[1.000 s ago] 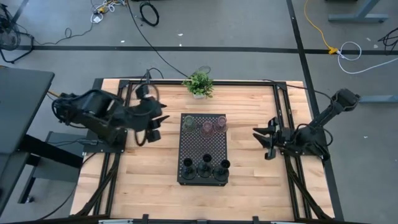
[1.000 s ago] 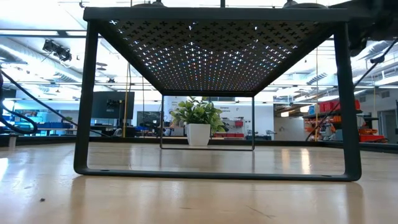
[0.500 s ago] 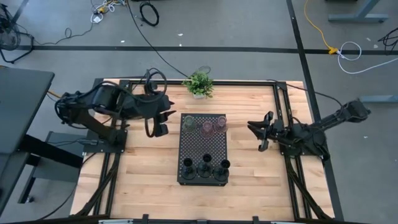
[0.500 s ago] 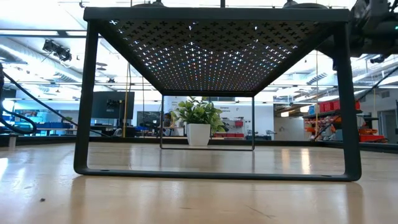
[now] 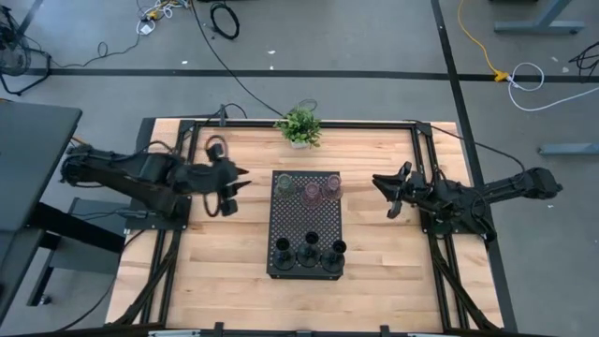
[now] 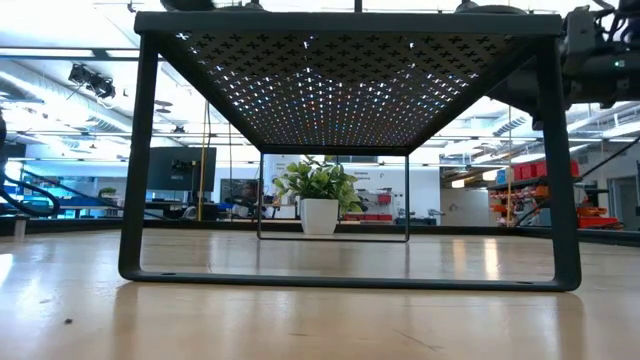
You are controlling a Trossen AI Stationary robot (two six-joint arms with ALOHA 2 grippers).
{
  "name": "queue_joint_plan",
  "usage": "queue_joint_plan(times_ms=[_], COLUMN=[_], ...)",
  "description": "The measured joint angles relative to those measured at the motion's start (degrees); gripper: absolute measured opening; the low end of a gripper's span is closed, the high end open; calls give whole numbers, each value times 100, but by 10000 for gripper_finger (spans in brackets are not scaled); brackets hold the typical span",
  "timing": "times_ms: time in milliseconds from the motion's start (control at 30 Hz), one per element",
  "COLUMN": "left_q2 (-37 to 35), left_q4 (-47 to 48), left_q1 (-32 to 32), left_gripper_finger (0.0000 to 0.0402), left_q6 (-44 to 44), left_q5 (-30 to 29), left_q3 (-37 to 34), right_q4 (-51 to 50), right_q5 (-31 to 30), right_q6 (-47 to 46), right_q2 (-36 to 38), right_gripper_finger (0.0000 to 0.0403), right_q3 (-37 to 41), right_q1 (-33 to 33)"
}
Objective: Pick & Place candle stick holders
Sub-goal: Return to Home Position
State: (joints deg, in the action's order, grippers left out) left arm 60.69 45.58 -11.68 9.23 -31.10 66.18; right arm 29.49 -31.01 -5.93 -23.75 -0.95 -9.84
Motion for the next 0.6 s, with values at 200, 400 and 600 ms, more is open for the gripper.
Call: queue_joint_plan(times_ms=[200, 400, 600], left_q2=[-1231, -2318, -3178], left_q4=[-784, -1733, -2555], left_q1=[-17, -15, -15], left_gripper_finger=[128, 128, 128], left_q6=[277, 359, 356], left_q5=[34, 171, 365], left_q3=[-1568, -2956, -3977], right_q4=[-87, -257, -806], right_q5=[309, 870, 1240], right_q6=[41, -44, -385], right_q2=[235, 391, 433], right_gripper_finger=[63, 63, 63], right_q3=[0, 0, 0], right_q1=[426, 975, 1517])
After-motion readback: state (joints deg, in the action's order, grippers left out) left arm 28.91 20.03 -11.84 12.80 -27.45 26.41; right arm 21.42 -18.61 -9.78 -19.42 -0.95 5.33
